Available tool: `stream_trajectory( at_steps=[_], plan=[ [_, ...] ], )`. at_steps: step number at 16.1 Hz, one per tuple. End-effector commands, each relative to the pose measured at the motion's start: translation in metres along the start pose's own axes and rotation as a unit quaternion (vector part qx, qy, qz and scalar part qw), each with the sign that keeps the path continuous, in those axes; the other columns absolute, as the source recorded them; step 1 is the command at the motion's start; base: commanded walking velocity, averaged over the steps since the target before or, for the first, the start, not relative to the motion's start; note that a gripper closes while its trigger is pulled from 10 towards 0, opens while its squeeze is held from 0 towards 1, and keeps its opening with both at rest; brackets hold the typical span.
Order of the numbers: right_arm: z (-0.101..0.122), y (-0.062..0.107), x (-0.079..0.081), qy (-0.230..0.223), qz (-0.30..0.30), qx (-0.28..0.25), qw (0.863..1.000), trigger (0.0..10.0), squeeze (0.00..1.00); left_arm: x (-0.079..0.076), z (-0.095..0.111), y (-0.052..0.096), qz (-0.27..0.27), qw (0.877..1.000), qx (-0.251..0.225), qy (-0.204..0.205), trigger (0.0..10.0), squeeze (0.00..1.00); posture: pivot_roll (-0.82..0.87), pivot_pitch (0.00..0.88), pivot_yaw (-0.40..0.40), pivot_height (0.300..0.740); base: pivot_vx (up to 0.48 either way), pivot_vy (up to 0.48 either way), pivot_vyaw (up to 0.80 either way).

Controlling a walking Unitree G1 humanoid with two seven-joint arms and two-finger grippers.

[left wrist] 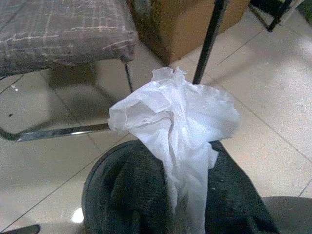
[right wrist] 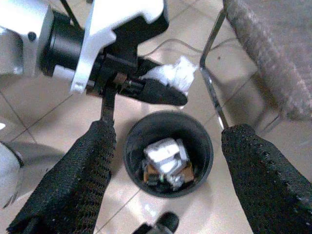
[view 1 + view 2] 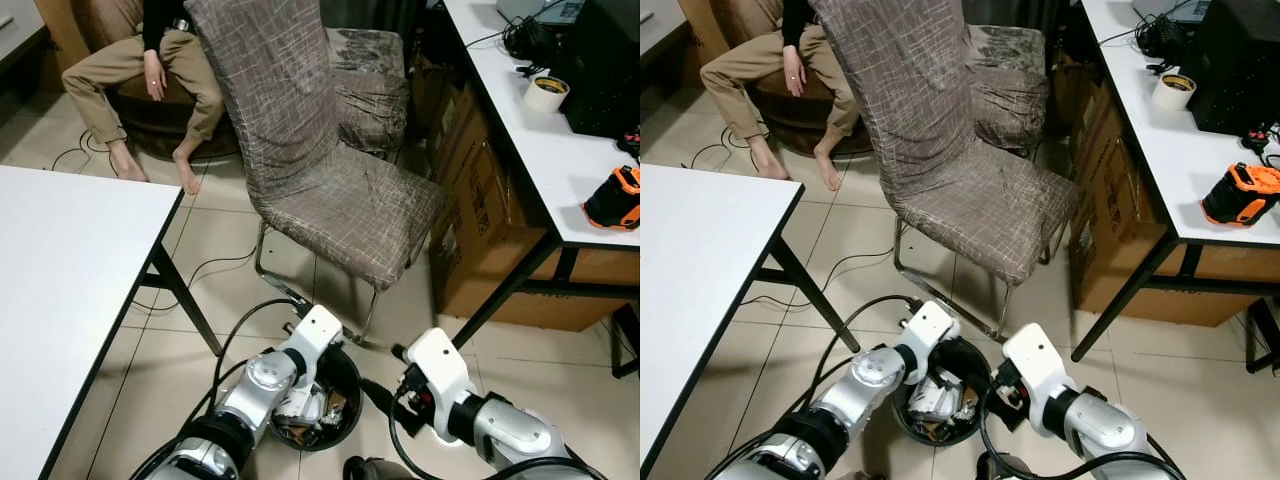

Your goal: Picking trash to rubbish bin

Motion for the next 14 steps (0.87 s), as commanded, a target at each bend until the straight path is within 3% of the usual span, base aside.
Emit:
stream_trajectory(
  at_steps=[1, 14],
  plan=[
    [0.0032, 0.0029, 0.0054, 0.003, 0.016, 0.0, 1.0, 10.0, 0.0, -0.0035, 0.0019, -0.002, -0.011, 1.0, -0.003, 0.006, 10.0, 1.0, -0.25, 0.096, -0.018, 0.74, 0.0, 0.0, 0.0],
    [0.0038, 0.0023, 0.0042, -0.007, 0.029, 0.019, 0.999, 10.0, 0.0, -0.01, 0.0008, -0.0047, -0.035, 0.999, -0.003, 0.025, 10.0, 1.0, -0.25, 0.079, -0.021, 0.74, 0.0, 0.0, 0.0]
  ],
)
Point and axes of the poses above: a point about 5 cm out from each wrist's last joint towards the gripper, its own y axis pointing back from the gripper into the wrist, its own z axis along the axis of the wrist's last joint, x = y × z, the point moved 3 cm from there along -y, pointing out of the wrist towards the gripper, and after that the axes turned 15 degrees about y, right-handed, at the moved point
